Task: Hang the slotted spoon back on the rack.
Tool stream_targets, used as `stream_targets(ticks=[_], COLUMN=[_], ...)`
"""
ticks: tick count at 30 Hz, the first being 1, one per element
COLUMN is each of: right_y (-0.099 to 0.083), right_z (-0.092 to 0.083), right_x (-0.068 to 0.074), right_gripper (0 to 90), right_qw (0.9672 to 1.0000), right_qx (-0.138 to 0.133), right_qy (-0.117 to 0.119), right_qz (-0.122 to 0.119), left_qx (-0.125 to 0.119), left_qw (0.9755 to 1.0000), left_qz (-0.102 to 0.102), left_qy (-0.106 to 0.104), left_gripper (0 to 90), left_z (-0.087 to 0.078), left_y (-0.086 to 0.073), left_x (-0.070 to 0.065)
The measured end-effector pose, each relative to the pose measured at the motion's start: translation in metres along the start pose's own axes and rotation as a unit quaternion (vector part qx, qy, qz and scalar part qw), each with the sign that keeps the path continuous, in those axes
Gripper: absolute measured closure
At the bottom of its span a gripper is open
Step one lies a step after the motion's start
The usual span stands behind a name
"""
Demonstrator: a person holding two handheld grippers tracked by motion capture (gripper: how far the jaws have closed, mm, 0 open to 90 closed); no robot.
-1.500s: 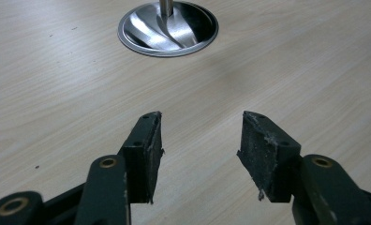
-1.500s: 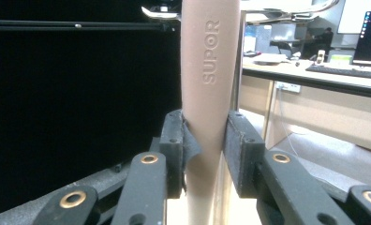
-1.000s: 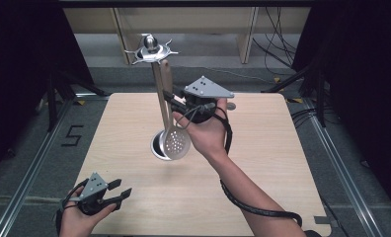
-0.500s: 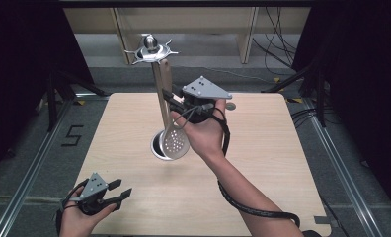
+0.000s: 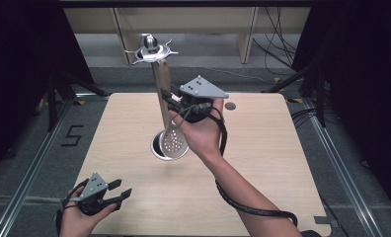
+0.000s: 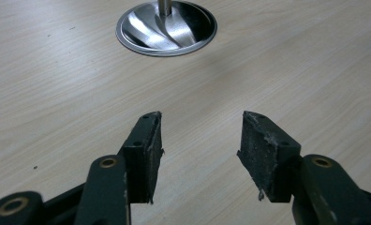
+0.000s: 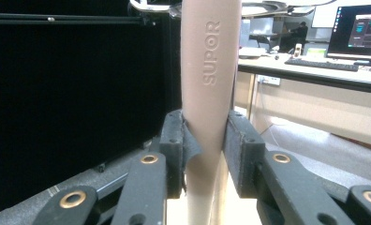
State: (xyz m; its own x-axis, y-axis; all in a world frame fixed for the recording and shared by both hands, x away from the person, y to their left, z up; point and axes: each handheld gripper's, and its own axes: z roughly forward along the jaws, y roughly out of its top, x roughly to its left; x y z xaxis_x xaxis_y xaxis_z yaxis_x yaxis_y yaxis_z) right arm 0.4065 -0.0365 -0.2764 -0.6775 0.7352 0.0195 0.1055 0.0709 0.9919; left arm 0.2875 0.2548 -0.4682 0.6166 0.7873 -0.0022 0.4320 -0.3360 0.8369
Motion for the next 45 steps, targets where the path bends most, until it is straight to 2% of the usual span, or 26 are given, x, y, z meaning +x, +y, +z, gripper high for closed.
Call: stream_targets(ticks=[1, 2, 5, 7, 8, 10, 12, 13, 14, 15, 19, 20, 21, 23, 26, 27, 28, 31, 32, 35, 36, 38, 40, 41, 42, 45], right_y=[0.0, 0.0, 0.0, 0.0, 0.0, 0.0, 0.0, 0.0, 0.001, 0.0, 0.0, 0.0, 0.0, 0.0, 0.001, 0.001, 0.002, 0.002, 0.003, 0.003, 0.004, 0.004, 0.004, 0.004, 0.004, 0.005], right_z=[0.0, 0.001, 0.001, 0.002, 0.002, 0.003, 0.003, 0.004, 0.005, 0.005, 0.007, 0.007, 0.008, 0.008, 0.008, 0.008, 0.009, 0.01, 0.01, 0.01, 0.011, 0.011, 0.011, 0.011, 0.012, 0.012], right_x=[0.0, 0.0, 0.001, 0.0, 0.001, 0.002, 0.003, 0.002, 0.001, 0.002, 0.002, 0.003, 0.002, 0.002, 0.003, 0.004, 0.003, 0.003, 0.003, 0.004, 0.003, 0.004, 0.004, 0.004, 0.004, 0.003], right_gripper=[71.0, 71.1, 71.0, 71.1, 71.1, 71.0, 71.1, 71.1, 71.1, 71.1, 71.1, 71.1, 71.1, 71.1, 71.1, 71.1, 71.1, 71.1, 71.2, 71.2, 71.2, 71.2, 71.2, 71.2, 71.2, 71.2], right_qw=[1.0, 1.0, 0.9999, 1.0, 0.9999, 0.9999, 0.9998, 0.9999, 0.9999, 0.9999, 0.9999, 0.9998, 0.9999, 0.9998, 0.9996, 0.9996, 0.9997, 0.9997, 0.9996, 0.9995, 0.9995, 0.9994, 0.9993, 0.9993, 0.9994, 0.9993], right_qx=[0.001, 0.0, 0.008, 0.005, 0.008, 0.01, 0.012, 0.011, 0.01, 0.014, 0.014, 0.017, 0.016, 0.016, 0.022, 0.025, 0.023, 0.024, 0.027, 0.031, 0.031, 0.032, 0.034, 0.034, 0.033, 0.034], right_qy=[-0.001, -0.002, -0.007, -0.005, -0.006, -0.006, -0.007, -0.006, -0.008, -0.006, -0.007, -0.006, -0.006, -0.007, -0.01, -0.01, -0.008, -0.01, -0.011, -0.012, -0.012, -0.013, -0.014, -0.014, -0.015, -0.016], right_qz=[0.001, -0.001, 0.013, -0.003, 0.003, 0.001, 0.012, 0.008, 0.0, 0.006, 0.003, 0.01, 0.004, 0.002, 0.013, 0.013, 0.005, 0.004, 0.002, 0.001, 0.0, 0.003, 0.004, 0.004, 0.001, -0.002], left_qx=[0.001, 0.003, 0.001, 0.003, 0.003, 0.002, 0.001, 0.001, 0.002, 0.002, 0.001, 0.002, 0.001, 0.001, 0.003, 0.002, 0.002, 0.003, 0.003, 0.004, 0.003, 0.003, 0.006, 0.006, 0.002, 0.003], left_qw=[1.0, 0.9998, 0.9999, 0.9999, 0.9999, 0.9999, 1.0, 1.0, 0.9999, 0.9998, 0.9999, 1.0, 1.0, 1.0, 1.0, 1.0, 0.9999, 1.0, 1.0, 1.0, 0.9999, 1.0, 0.9998, 0.9998, 1.0, 1.0], left_qz=[-0.001, 0.019, 0.011, 0.012, 0.012, -0.01, -0.001, 0.0, 0.016, 0.018, 0.015, 0.006, -0.001, 0.0, -0.006, 0.007, 0.008, 0.007, -0.005, -0.007, 0.008, -0.003, 0.018, 0.018, 0.001, 0.002], left_qy=[0.0, -0.001, -0.001, 0.001, 0.001, -0.003, -0.002, -0.003, -0.002, -0.002, -0.002, -0.001, -0.003, -0.003, -0.004, -0.005, -0.005, -0.005, -0.003, -0.004, -0.005, -0.004, -0.003, -0.003, -0.004, -0.004], left_gripper=[47.7, 47.8, 47.8, 47.7, 47.7, 47.8, 47.7, 47.7, 47.8, 47.7, 47.8, 47.7, 47.7, 47.8, 47.7, 47.7, 47.7, 47.7, 47.7, 47.7, 47.7, 47.7, 47.7, 47.8, 47.8, 47.7], left_z=[0.0, 0.0, 0.0, 0.0, 0.0, 0.0, 0.0, 0.0, 0.0, 0.0, 0.0, 0.0, 0.0, 0.0, 0.0, 0.0, 0.0, 0.0, 0.0, 0.0, 0.0, 0.0, 0.0, 0.0, 0.0, 0.0], left_y=[0.0, 0.001, 0.0, 0.0, 0.0, -0.001, 0.0, 0.0, 0.001, 0.001, 0.001, 0.0, 0.0, 0.0, 0.0, 0.0, 0.0, 0.0, 0.0, -0.001, 0.0, 0.0, 0.0, 0.0, 0.0, 0.0], left_x=[0.0, 0.003, 0.001, 0.002, 0.002, -0.001, 0.0, 0.0, 0.002, 0.002, 0.002, 0.001, 0.0, 0.0, -0.001, 0.001, 0.001, 0.001, -0.001, -0.001, 0.001, -0.001, 0.002, 0.002, 0.0, 0.0])
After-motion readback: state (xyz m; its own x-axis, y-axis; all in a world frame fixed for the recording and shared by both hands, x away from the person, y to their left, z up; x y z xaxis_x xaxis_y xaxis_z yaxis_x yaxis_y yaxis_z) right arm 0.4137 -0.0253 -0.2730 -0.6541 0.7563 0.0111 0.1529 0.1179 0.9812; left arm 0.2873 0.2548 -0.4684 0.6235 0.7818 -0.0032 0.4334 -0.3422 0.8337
